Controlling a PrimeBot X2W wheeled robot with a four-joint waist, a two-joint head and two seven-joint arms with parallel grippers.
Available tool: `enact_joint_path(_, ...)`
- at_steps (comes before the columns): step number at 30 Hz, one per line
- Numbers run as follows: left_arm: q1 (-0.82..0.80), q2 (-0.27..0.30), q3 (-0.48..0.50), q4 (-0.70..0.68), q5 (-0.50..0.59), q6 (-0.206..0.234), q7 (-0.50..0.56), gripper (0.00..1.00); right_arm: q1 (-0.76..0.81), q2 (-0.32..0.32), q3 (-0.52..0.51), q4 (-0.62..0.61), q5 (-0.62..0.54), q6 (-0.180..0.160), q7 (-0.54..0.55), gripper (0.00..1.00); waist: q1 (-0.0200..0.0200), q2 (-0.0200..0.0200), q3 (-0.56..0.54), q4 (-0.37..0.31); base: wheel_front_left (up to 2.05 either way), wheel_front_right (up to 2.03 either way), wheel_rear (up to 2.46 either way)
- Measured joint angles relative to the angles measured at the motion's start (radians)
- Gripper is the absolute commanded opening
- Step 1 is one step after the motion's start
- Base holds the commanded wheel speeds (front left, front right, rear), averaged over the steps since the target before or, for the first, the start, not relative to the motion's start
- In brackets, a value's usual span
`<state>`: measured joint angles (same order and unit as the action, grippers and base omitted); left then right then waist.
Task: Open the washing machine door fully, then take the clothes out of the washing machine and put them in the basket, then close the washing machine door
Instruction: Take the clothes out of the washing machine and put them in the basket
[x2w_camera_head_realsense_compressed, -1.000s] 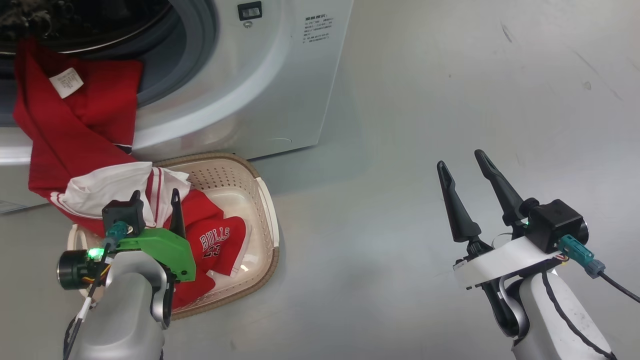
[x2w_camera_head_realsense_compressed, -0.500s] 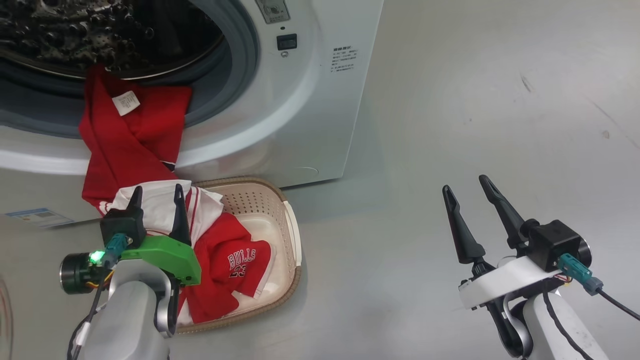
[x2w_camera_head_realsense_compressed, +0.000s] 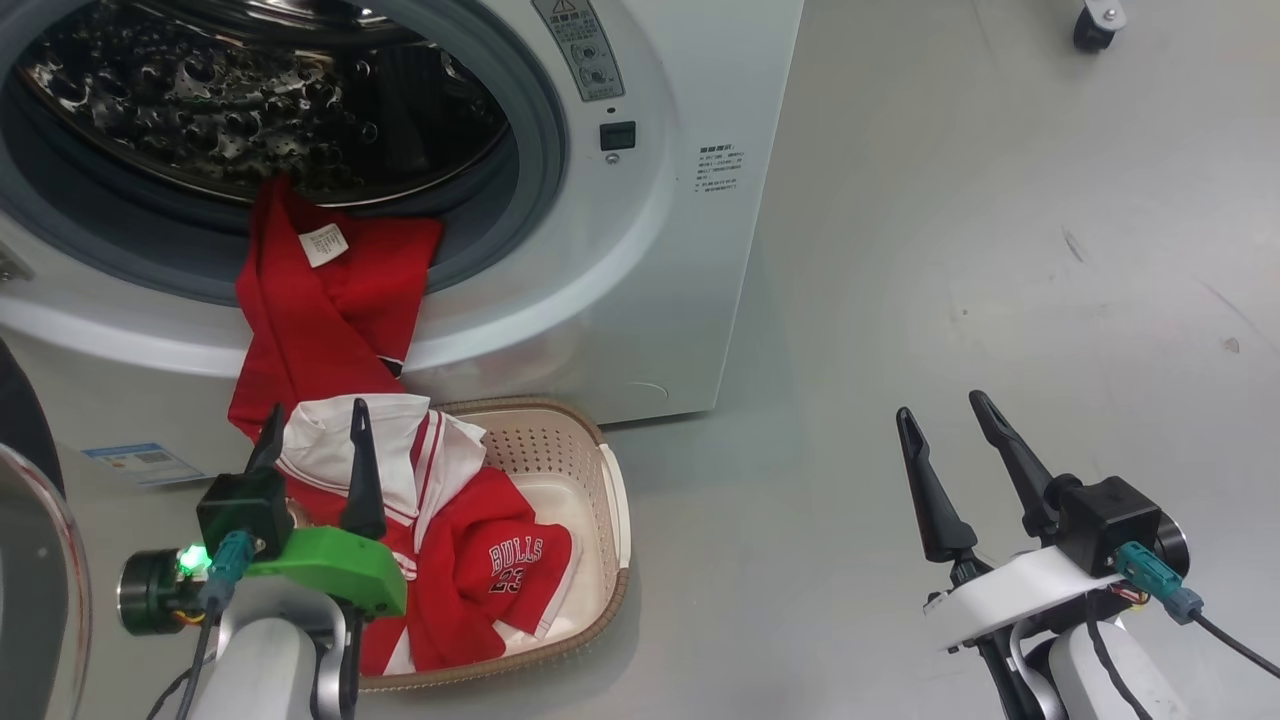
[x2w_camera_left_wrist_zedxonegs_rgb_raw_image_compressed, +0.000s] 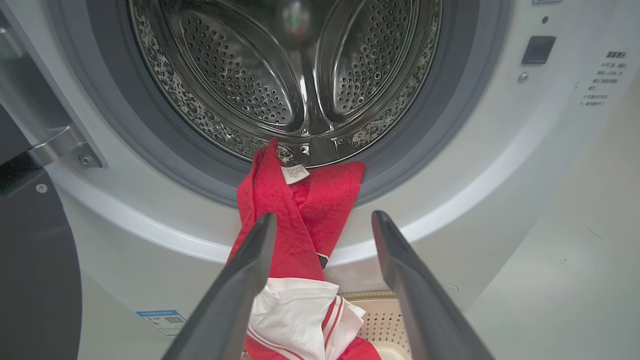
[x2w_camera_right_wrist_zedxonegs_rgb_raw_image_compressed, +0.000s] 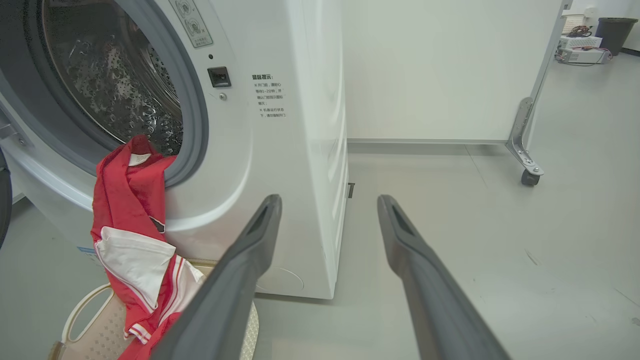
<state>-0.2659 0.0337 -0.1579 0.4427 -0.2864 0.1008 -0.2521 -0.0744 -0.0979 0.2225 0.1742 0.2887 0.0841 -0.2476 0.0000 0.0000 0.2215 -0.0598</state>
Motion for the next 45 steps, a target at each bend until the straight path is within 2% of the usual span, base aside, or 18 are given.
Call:
enact_joint_path(5,0.059,0.0,-0.005,-0.041,0.015,0.004,0.0,1.0,0.016,0.001,0.001,-0.004,-0.003,-0.002,0.0,1.0,0.0,0.0,-0.025,0.008,0.0,0.0,0.0)
enact_joint_path(8,0.093,0.001,-0.013,-0.077,0.024,0.006,0.0,1.0,0.028,0.0,-0.005,-0.012,-0.003,-0.015,0.0,1.0,0.0,0.0,-0.04,0.013,0.0,0.0,0.0)
enact_joint_path(22,0.189,0.001,-0.004,-0.171,0.033,0.008,0.0,1.0,0.057,-0.001,-0.007,-0.033,-0.007,-0.021,0.0,1.0,0.0,0.0,-0.067,0.018,0.0,0.0,0.0)
enact_joint_path(45,0.236,0.003,0.001,-0.263,0.033,0.017,0.057,1.0,0.068,-0.013,0.0,-0.088,-0.008,-0.026,0.01,1.0,0.0,0.0,-0.022,0.022,0.0,0.0,0.0)
